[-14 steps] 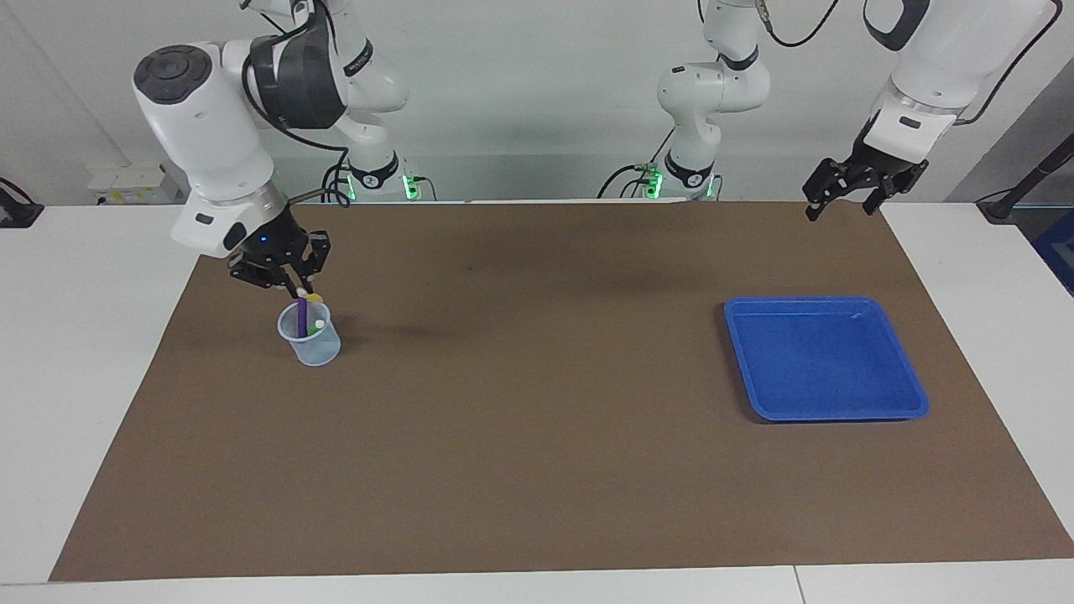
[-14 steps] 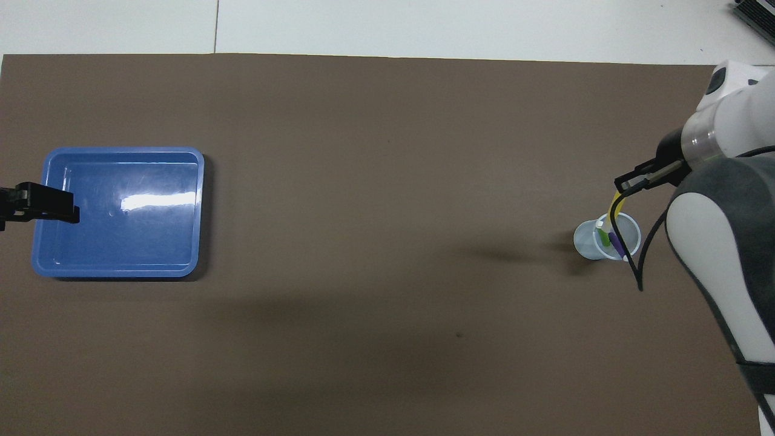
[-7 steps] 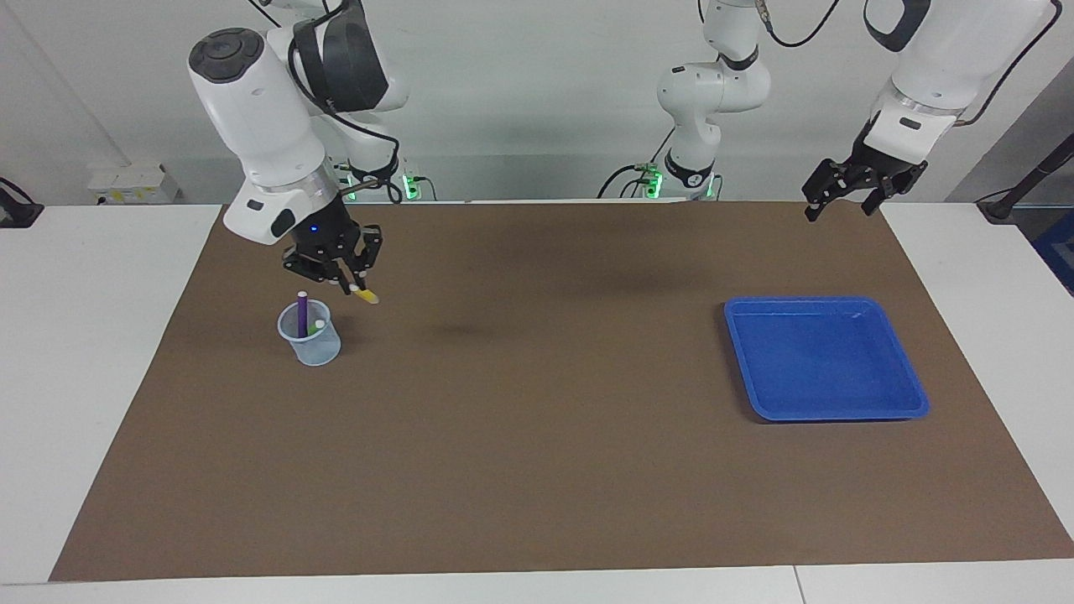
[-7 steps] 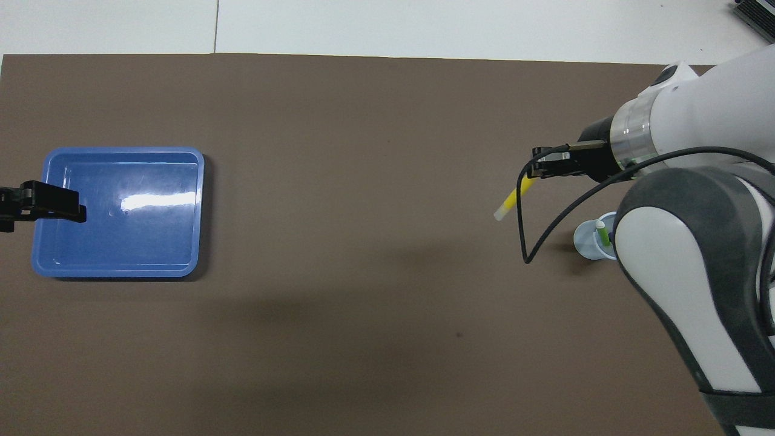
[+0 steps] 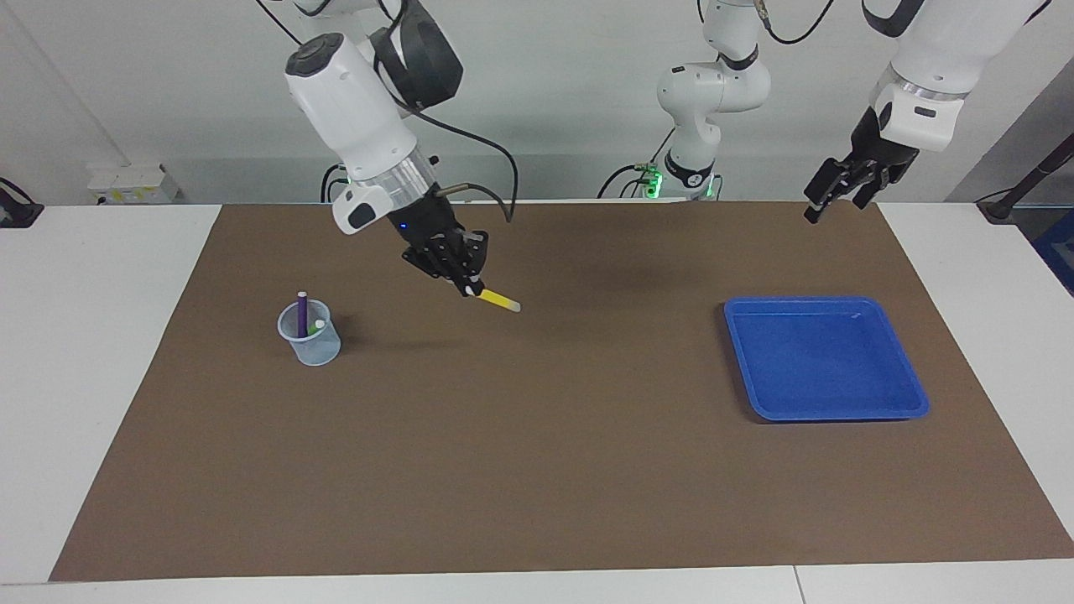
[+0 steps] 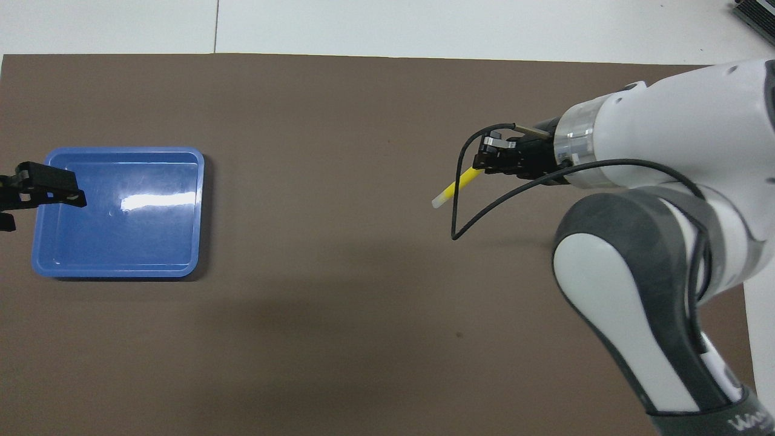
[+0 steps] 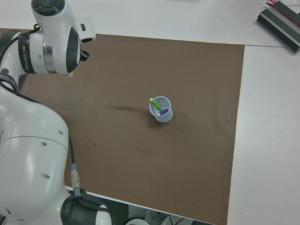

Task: Right arm passes pens to left for tray arrangement
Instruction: 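Lift the yellow pen with the right gripper while the left gripper approaches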

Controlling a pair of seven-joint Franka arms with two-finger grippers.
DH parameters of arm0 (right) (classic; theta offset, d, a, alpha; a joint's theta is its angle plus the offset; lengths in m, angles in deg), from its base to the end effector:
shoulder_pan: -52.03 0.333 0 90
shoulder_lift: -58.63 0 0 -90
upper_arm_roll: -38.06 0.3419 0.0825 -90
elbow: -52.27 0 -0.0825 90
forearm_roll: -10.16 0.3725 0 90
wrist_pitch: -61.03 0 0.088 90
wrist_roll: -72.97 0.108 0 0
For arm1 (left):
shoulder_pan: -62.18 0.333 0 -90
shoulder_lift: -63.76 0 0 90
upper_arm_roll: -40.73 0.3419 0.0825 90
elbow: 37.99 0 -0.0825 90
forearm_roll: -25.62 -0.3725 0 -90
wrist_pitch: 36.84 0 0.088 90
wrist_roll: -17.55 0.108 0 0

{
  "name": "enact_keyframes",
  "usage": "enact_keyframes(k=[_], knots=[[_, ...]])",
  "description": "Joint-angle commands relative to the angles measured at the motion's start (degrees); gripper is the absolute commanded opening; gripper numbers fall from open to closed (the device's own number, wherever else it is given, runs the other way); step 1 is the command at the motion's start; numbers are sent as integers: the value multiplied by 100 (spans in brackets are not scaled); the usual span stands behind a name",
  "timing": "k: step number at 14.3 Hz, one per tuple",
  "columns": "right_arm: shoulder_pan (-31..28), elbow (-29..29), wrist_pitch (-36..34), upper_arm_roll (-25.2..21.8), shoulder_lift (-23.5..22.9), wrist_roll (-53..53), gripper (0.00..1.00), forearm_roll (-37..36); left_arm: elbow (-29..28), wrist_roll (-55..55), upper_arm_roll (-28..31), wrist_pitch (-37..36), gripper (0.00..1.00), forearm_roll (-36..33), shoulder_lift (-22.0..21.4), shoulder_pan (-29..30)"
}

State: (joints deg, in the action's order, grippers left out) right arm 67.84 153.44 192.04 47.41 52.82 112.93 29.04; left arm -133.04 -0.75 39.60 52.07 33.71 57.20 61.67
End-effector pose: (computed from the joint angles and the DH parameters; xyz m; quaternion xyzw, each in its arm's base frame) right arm 0.5611 0.2671 0.5743 -0.9449 0.2049 -0.0917 0.2381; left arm 0.5012 -0.0305 0.6681 0.9873 0.1430 -0.0084 0.0690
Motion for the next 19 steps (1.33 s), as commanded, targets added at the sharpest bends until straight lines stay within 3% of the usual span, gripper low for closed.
enact_keyframes(k=[1, 3, 7, 10, 14, 19], knots=[[316, 359, 618, -4, 238, 748, 0, 133, -452, -68, 78, -138, 100, 439, -310, -11], [579, 411, 925, -4, 238, 1197, 0, 133, -750, 28, 52, -68, 94, 491, -460, -72], [967, 736, 1971, -4, 290, 2278, 0, 125, -1497, 82, 8, 353, 95, 896, -846, -255], [1283, 807, 2393, -4, 203, 2386, 0, 125, -2165, -311, 17, 862, 95, 1666, -1206, -406], [1608, 860, 2640, -4, 88, 2649, 0, 125, -2632, -1139, 8, 1469, 94, 2809, -1243, -415], [1609, 860, 2623, -4, 71, 2667, 0, 125, -3063, -2096, 8, 2339, 94, 3962, -1234, -424]])
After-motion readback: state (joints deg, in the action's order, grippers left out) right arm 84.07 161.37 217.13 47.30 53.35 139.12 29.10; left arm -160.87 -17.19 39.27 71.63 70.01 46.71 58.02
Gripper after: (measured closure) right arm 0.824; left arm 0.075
